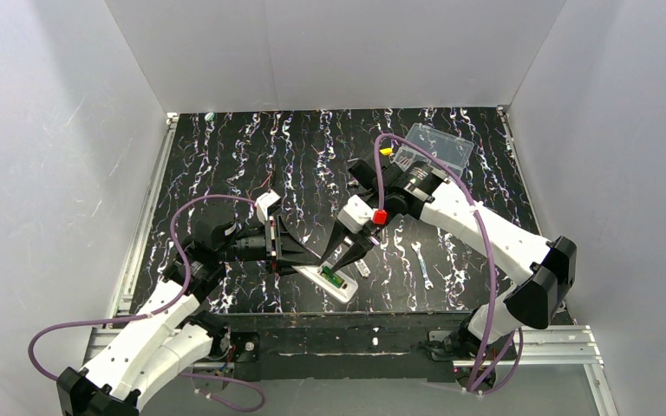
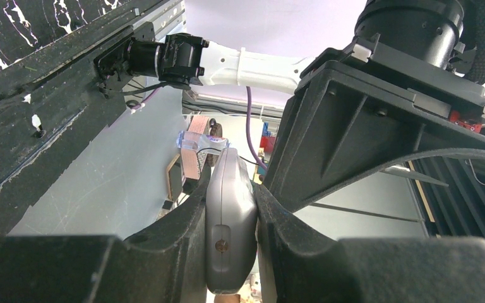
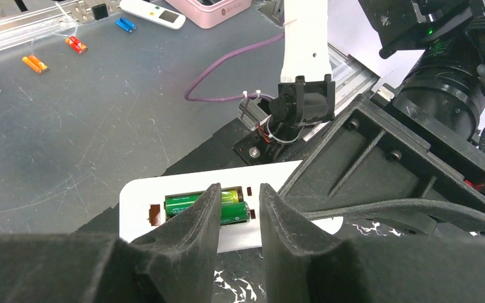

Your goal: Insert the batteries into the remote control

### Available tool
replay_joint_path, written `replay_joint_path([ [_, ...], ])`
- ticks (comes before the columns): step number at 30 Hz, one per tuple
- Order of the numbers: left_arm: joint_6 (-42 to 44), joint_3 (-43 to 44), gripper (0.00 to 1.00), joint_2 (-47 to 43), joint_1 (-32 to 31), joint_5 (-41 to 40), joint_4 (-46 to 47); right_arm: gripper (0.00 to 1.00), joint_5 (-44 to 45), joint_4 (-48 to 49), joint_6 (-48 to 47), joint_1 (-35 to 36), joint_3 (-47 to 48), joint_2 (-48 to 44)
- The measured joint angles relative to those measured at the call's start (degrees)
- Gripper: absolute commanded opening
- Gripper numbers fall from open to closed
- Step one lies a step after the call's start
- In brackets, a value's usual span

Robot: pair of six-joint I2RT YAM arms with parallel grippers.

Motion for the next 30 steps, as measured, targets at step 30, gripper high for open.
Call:
replay_joint_path([
  [30,0.15,0.0,0.0,-0.02,0.0,-0.22,-0.13,0.19,0.9,-3.41,-4.35,0.0,-0.04,0.04],
])
